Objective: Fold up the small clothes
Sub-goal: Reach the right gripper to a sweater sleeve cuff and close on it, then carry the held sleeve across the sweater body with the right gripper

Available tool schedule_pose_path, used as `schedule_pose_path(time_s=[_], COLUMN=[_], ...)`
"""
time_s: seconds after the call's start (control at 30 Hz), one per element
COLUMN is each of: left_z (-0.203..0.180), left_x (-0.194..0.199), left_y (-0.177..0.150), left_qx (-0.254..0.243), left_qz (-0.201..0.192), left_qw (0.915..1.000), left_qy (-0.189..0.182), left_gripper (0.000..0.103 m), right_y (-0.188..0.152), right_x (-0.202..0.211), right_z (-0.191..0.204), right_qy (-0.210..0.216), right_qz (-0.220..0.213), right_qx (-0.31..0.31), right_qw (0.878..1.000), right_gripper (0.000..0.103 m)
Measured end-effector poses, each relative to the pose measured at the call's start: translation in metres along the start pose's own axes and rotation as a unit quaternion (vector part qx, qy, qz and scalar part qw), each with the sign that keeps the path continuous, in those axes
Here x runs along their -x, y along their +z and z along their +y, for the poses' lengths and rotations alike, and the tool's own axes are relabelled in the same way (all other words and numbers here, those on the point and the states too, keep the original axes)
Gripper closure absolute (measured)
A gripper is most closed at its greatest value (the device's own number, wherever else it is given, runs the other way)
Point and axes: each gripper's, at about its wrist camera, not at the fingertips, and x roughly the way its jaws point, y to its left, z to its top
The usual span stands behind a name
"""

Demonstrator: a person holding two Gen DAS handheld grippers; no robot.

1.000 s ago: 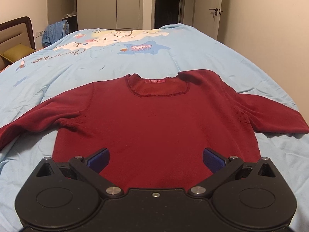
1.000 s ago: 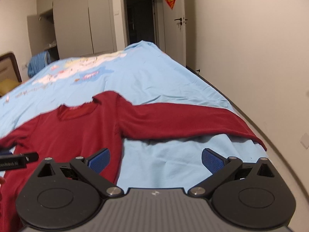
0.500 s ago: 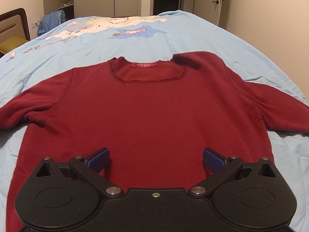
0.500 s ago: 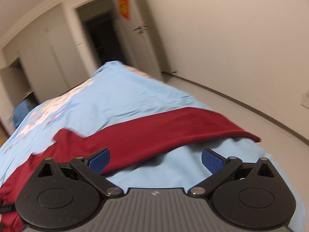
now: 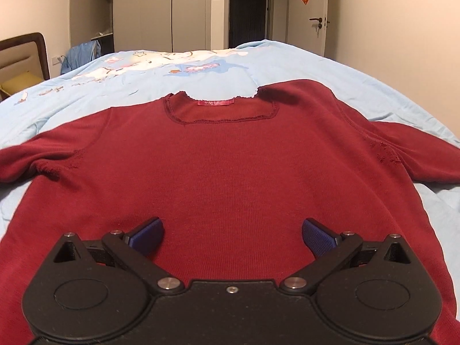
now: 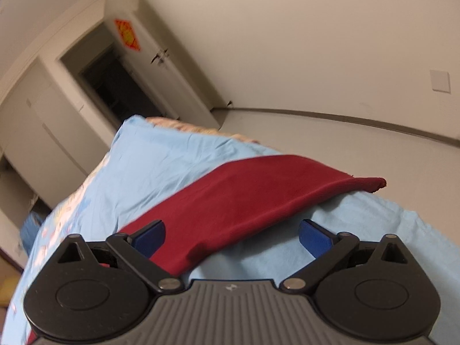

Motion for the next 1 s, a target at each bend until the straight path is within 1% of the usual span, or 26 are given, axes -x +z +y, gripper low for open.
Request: schedule_pose_path(time_s=[0.1,0.17,0.2,0.27,0.3,0.33,0.37,0.4,0.47,0.5,0.57,0.67,0.77,0.83,0.9,1.0], left_z=[0.001,0.0,0.0,0.0,0.001,0.002,0.004,0.008,0.016,0.021,0.031,0.044,0.056,0.066,0.078,0.095], left_x=[-0.002,-0.002,-0.002,-0.002,0.0,0.0,0.0,0.001,0.004,0.008,0.017,0.029,0.04,0.049,0.056,0.067], left_y=[0.0,0.0,-0.001,0.0,0.003,0.008,0.013,0.019,0.03,0.036,0.046,0.059,0.069,0.072,0.076,0.078], left_qx=[0.0,-0.001,0.0,0.002,0.004,0.005,0.008,0.013,0.037,0.052,0.074,0.085,0.094,0.105,0.117,0.13], left_qz=[0.0,-0.001,-0.001,0.004,0.011,0.023,0.035,0.046,0.059,0.058,0.046,0.027,0.01,0.002,-0.005,-0.014], left_qw=[1.0,1.0,1.0,1.0,0.9999,0.9997,0.9992,0.9986,0.9969,0.9961,0.9954,0.9957,0.9954,0.9944,0.9931,0.9915], left_qy=[-0.001,-0.001,-0.001,-0.003,-0.005,-0.01,-0.016,-0.023,-0.036,-0.04,-0.041,-0.027,-0.017,-0.013,-0.008,0.004], left_gripper=[0.0,0.0,0.0,0.0,0.0,0.001,0.001,0.001,0.001,0.001,0.001,0.001,0.001,0.001,0.001,0.001], right_y=[0.005,0.009,0.011,0.015,0.018,0.02,0.022,0.024,0.028,0.029,0.033,0.04,0.045,0.047,0.045,0.037], right_x=[-0.008,-0.013,-0.015,-0.019,-0.02,-0.022,-0.026,-0.029,-0.035,-0.035,-0.034,-0.027,-0.019,-0.015,-0.013,-0.009], right_z=[-0.008,-0.014,-0.017,-0.023,-0.026,-0.03,-0.035,-0.04,-0.045,-0.046,-0.037,-0.007,0.033,0.063,0.096,0.145], right_qy=[-0.012,-0.022,-0.025,-0.036,-0.045,-0.057,-0.068,-0.077,-0.101,-0.102,-0.107,-0.106,-0.093,-0.079,-0.06,-0.022], right_qz=[-0.013,-0.023,-0.029,-0.041,-0.047,-0.05,-0.051,-0.05,-0.044,-0.045,-0.051,-0.077,-0.104,-0.116,-0.128,-0.142], right_qx=[-0.037,-0.068,-0.083,-0.109,-0.123,-0.137,-0.154,-0.167,-0.174,-0.169,-0.137,-0.049,0.042,0.098,0.154,0.22], right_qw=[0.999,0.997,0.996,0.993,0.99,0.988,0.984,0.982,0.979,0.979,0.983,0.99,0.989,0.985,0.978,0.965], right_gripper=[0.012,0.019,0.021,0.031,0.035,0.04,0.052,0.06,0.086,0.088,0.096,0.097,0.097,0.097,0.097,0.097])
